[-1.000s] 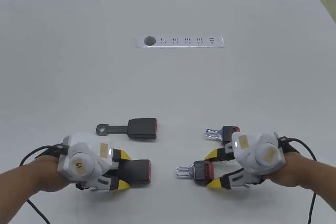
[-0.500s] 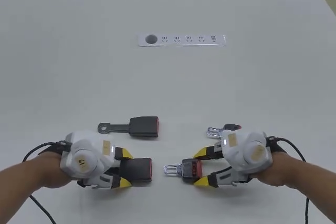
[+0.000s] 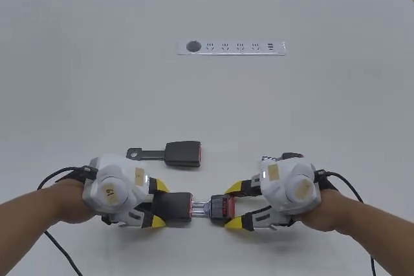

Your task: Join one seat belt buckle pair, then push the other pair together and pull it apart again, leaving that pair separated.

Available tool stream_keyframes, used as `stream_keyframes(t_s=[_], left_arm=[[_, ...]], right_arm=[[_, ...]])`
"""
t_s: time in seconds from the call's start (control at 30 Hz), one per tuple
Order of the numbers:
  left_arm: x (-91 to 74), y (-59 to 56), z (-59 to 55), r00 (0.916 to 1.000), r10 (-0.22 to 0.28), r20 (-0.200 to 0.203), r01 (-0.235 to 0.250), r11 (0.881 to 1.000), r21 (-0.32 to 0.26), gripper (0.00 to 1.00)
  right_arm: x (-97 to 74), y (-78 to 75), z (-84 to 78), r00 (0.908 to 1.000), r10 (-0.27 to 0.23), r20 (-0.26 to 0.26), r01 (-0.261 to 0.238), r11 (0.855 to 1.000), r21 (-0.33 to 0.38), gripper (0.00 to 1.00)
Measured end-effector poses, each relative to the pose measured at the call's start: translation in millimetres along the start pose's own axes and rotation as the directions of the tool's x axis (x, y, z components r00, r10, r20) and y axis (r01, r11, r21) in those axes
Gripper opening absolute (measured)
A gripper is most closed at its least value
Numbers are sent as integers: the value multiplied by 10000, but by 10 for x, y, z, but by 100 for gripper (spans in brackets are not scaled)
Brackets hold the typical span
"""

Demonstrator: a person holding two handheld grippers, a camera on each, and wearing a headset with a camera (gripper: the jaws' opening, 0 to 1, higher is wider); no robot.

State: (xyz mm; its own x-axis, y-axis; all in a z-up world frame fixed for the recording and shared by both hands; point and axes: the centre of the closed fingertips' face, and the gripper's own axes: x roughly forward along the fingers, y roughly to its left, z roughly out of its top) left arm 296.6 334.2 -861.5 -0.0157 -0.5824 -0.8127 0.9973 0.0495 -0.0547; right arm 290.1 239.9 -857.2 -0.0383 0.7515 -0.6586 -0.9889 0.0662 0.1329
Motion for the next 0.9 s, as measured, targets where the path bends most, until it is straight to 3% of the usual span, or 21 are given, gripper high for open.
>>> stream_keyframes(t_s=[0.1,0.17,0.2,0.63,0.9], left_arm=[[9,-4,7,10000,19,-4,-19,10000,96,34],[9,-4,3,10000,-7,-48,8,9999,127,34],[9,-3,4,10000,-7,-51,8,9999,142,34],[5,-1,10,9998,2,-190,0,9999,136,34],[4,-5,1,9988,-263,-401,284,9983,512,34]], right_arm=[[69,18,56,10000,33,75,-35,9999,147,35],[82,10,52,9999,94,-94,-96,9996,-260,35],[71,9,49,9999,109,-16,-109,9998,136,35],[101,10,85,9998,20,-191,-17,9999,147,35],[140,8,108,9995,40,-301,-37,9999,95,35]])
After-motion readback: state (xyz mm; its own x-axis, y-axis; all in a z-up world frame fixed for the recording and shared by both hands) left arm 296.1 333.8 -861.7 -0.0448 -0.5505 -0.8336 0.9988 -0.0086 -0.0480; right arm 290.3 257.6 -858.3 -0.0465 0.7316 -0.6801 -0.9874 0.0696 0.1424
